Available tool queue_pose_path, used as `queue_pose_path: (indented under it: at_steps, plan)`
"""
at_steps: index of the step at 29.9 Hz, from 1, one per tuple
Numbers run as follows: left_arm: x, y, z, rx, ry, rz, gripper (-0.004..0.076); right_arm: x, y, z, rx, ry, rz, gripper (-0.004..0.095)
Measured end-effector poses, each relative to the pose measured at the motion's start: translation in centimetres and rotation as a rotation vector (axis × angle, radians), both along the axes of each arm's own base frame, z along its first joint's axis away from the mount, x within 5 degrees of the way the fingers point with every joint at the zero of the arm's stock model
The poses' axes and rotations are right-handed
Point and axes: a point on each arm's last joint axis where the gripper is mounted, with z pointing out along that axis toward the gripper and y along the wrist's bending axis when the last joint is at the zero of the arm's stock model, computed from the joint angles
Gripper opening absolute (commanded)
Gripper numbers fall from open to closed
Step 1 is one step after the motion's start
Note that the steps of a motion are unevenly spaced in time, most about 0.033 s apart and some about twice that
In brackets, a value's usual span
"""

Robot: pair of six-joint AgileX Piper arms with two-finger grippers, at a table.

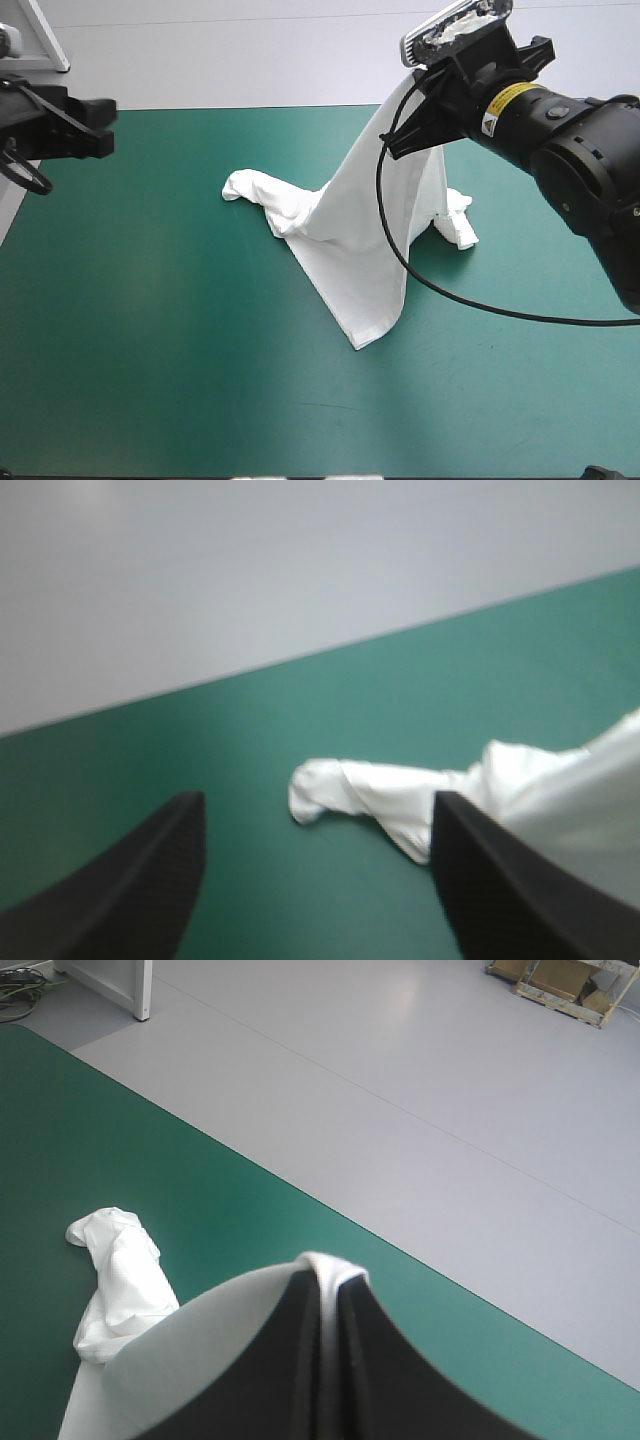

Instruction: Fold the cloth

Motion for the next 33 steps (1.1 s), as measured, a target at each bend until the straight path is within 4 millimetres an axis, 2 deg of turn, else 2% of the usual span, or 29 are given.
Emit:
queue_pose_path:
  at_steps: [4,9,12,17,23,29,33]
  plan:
    - [1.8,-1.2,-3.1,-0.052,0.125,-0.088,0.0597,0.2,-0.2,0.0,-0.008,-0.006,-0.024,-0.0018]
    - [3.0,-4.8,-8.8,-0.058,0.342,-0.238,0.0596,0.8,0.2,-0.6,-0.014,0.028,-0.045,-0.0018]
    - [2.8,-7.7,-12.5,0.001,0.443,-0.33,0.0596,1.4,0.8,-1.2,-0.018,0.048,-0.052,-0.0018]
    - [1.8,-12.6,-17.9,0.145,0.495,-0.434,0.0596,2.2,1.4,-1.8,-0.009,0.072,-0.06,-0.0017]
    - [0.3,-18.0,-22.5,0.24,0.526,-0.572,0.0596,2.2,1.5,-1.8,0.002,0.079,-0.065,-0.0018]
    - [0.4,-22.1,-27.3,0.351,0.602,-0.654,0.0595,2.2,1.4,-1.9,0.002,0.089,-0.069,-0.0018]
    - [0.7,-23.7,-30.1,0.399,0.642,-0.673,0.0595,2.2,1.4,-1.9,0.001,0.087,-0.077,-0.0018]
